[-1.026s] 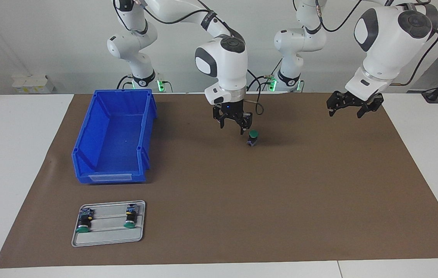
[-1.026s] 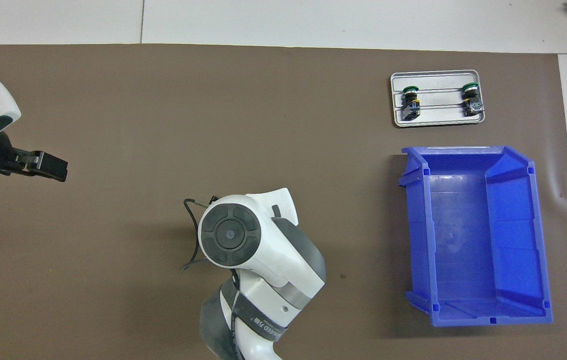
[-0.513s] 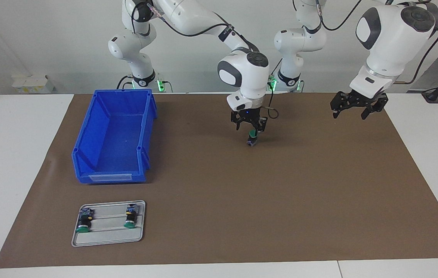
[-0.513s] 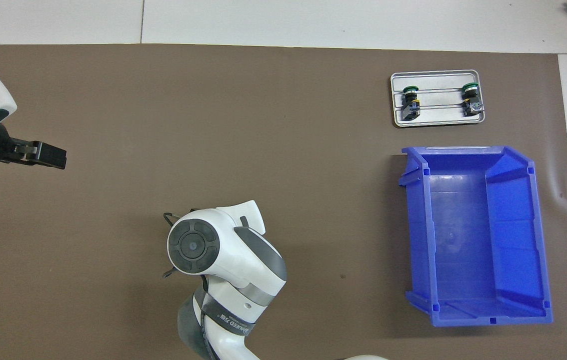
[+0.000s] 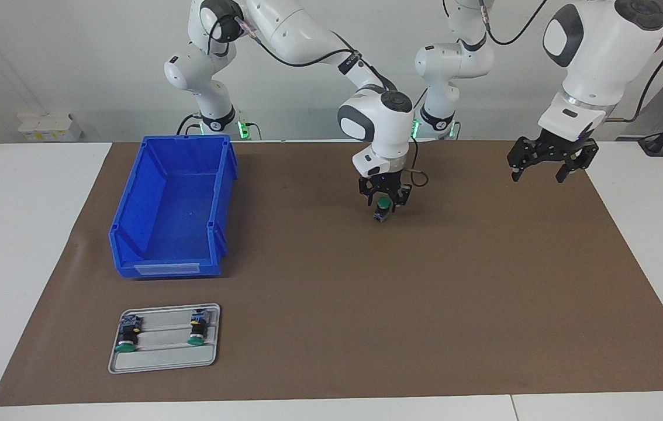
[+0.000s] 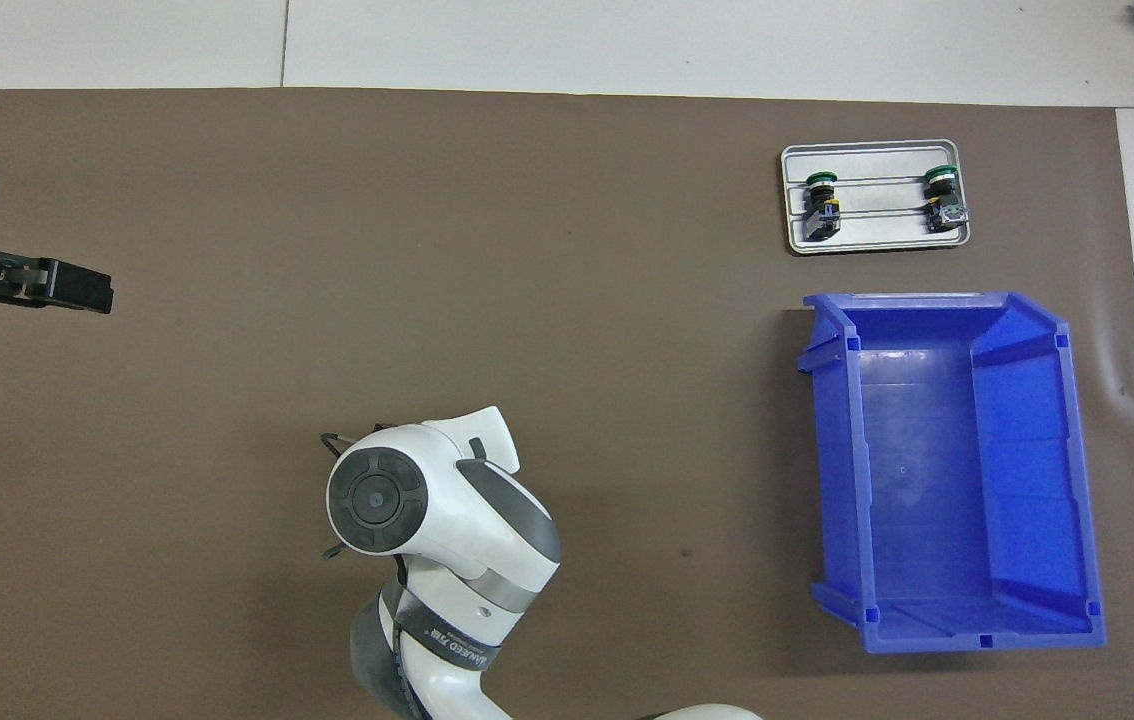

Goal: Place and press button with both arms
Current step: 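Grasp the green-capped button with the right gripper and lift it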

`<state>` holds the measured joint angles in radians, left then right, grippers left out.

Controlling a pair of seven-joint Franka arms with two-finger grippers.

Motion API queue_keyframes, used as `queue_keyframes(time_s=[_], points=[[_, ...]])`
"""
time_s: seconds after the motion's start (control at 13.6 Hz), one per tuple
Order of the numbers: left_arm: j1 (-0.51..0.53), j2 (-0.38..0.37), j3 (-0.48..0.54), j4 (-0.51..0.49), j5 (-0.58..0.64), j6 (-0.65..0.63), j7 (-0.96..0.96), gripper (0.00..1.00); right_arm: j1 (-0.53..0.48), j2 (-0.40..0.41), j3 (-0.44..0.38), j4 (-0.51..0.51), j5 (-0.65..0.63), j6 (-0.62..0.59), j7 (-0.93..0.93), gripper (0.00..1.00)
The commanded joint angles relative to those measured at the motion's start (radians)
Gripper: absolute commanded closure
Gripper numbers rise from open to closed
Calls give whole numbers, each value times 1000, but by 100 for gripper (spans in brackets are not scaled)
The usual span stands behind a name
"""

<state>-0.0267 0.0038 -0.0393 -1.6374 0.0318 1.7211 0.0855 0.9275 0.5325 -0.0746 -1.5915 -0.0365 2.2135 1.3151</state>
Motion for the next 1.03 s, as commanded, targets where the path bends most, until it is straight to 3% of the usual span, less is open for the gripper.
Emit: queue_keyframes(time_s=[0.0, 0.15, 0.22, 0.59, 0.95], points=[[43, 25, -24, 50, -7, -37, -6, 0, 5, 7, -5, 16, -13, 0, 24, 65], [48, 24, -42, 57, -7, -35, -6, 0, 5, 6, -4, 19, -10, -2, 23, 93], [56, 24, -42, 62, -7, -31, -6, 0, -4, 0, -5, 19, -11, -2, 21, 100], [59, -19, -54, -22, -10, -15, -3, 0, -91, -100, -5, 13, -11, -73, -43, 100], [57, -21, -51, -22, -10, 1, -50, 0, -234, -221, -5, -11, 0, -207, -242, 100]])
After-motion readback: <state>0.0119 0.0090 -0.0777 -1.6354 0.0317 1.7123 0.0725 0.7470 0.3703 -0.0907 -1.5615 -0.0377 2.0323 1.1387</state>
